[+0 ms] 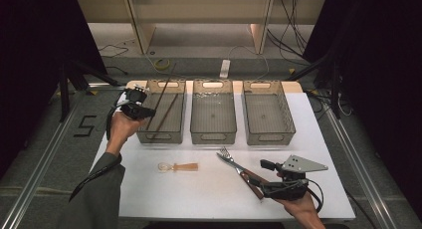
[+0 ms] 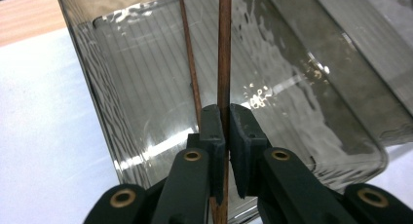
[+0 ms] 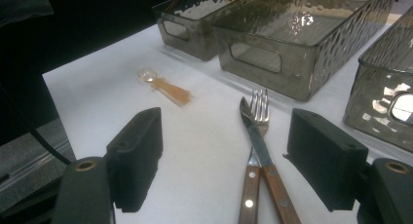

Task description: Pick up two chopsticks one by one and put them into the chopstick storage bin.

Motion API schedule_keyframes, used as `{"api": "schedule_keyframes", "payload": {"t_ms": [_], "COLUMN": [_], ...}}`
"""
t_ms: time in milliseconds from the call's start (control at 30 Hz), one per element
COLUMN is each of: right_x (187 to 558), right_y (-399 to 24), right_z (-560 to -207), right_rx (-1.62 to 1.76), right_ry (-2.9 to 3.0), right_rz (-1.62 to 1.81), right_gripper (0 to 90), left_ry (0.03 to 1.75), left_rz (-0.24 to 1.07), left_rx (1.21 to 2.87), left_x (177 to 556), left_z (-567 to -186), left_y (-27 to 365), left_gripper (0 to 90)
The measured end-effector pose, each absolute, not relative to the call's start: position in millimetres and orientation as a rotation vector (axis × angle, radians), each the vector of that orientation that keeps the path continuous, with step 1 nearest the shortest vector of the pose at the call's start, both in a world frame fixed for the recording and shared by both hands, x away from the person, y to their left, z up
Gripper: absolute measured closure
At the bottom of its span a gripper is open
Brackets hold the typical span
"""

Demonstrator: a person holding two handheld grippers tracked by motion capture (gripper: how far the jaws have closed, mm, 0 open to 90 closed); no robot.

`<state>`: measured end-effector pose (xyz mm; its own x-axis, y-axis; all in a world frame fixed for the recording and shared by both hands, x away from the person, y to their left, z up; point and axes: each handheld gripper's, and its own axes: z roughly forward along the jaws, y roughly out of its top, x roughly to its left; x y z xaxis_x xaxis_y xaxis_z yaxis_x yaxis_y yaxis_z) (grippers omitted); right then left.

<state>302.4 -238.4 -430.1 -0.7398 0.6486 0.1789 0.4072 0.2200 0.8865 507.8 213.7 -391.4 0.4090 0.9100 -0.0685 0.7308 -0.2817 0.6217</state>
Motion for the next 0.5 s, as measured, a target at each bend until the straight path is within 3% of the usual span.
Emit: {"api": "schedule_keyframes", "payload": {"t_ms": [400, 467, 500], "right_x": [303, 302, 303], "right_y": [-238, -238, -239], "right_z": [-430, -430, -430], "right_rx": [1.004, 1.004, 1.002], "right_ry": [2.265, 2.264, 2.263], "right_rz": [1.531, 1.529, 1.53], "right_gripper": [29.7, 29.7, 29.7], "left_ry": [1.431, 1.446, 1.449], "left_rz": [0.39, 0.378, 0.372], "left_rx": [2.101, 2.098, 2.095], "left_x": [508, 508, 508], "left_z": [-404, -406, -406], "left_y": [216, 215, 215], "left_gripper": [83.8, 82.3, 76.9]}}
